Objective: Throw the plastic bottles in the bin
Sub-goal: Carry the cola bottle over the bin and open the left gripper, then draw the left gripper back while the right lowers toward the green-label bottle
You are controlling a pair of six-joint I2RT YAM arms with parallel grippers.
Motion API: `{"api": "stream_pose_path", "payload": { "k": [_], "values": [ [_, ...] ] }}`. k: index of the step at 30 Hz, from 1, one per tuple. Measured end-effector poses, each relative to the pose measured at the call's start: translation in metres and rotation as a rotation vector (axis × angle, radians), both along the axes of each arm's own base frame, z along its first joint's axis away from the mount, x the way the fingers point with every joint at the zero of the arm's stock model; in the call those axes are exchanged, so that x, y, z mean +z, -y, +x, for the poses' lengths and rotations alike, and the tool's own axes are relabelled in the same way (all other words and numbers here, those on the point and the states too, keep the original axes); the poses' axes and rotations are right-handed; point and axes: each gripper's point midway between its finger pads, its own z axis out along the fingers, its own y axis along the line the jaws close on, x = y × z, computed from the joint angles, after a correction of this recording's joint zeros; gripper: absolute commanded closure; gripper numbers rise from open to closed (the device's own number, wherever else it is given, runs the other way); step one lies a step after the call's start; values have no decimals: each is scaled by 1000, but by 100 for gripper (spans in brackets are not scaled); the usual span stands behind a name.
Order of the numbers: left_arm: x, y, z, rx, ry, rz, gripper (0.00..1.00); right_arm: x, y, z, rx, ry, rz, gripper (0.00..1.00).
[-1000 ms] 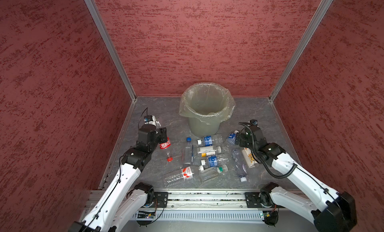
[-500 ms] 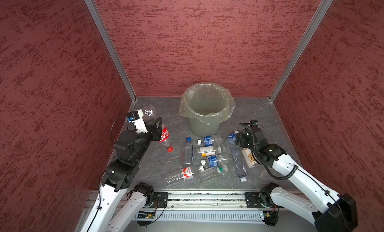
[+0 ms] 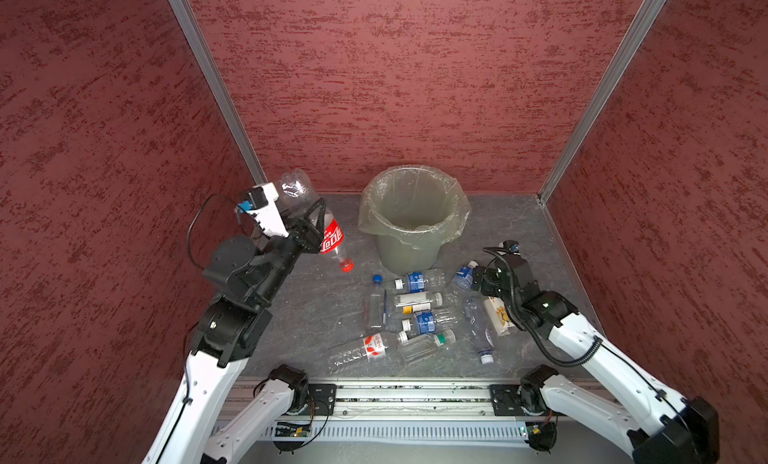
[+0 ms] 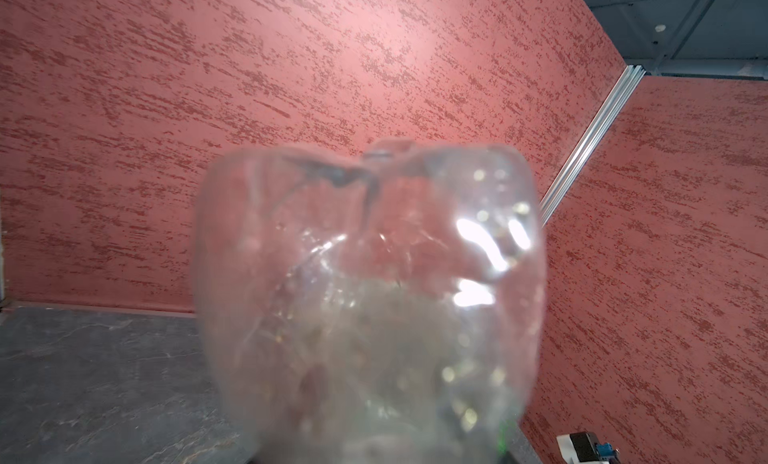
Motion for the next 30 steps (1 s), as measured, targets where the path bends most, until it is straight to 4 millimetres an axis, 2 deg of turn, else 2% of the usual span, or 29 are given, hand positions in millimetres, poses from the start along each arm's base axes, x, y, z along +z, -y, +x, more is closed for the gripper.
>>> {"api": "stream_pose_path", "payload": {
  "k": [2,4,5,6,7,9,10,11,13,16,19,23,27,30],
  "values": [
    [11,14,25,-23,8,-2,64,3,0,-1,0,10,6,1],
    [28,35,65,-54,14,-4,55,6,0,-1,0,19,11,1],
    [38,42,78,-67,31,-8,47,6,1,-1,1,21,11,1],
    [47,55,102,-87,43,-12,33,7,1,-2,1,21,12,1],
    [53,68,125,-112,40,-22,22,7,1,-2,1,23,12,1],
    [58,90,163,-154,38,-36,5,7,1,-2,0,23,12,1],
    [53,100,180,-169,21,-41,0,8,1,-2,-1,26,14,1],
    [46,106,190,-176,-1,-48,0,9,2,-3,-1,29,16,1],
    [11,116,205,-182,-81,-41,1,14,3,-4,-2,44,22,1],
    [-31,120,203,-177,-171,-14,1,22,4,-7,-3,70,36,1],
    [-40,121,189,-178,-190,8,1,24,5,-7,-4,78,39,1],
    [-12,119,152,-185,-113,30,0,17,4,-5,-5,52,25,1],
    [23,101,106,-183,-14,33,1,1,7,-4,-26,-4,-10,1],
    [25,82,80,-153,15,44,1,-11,10,-6,-47,-61,-40,1]
  ]
}}
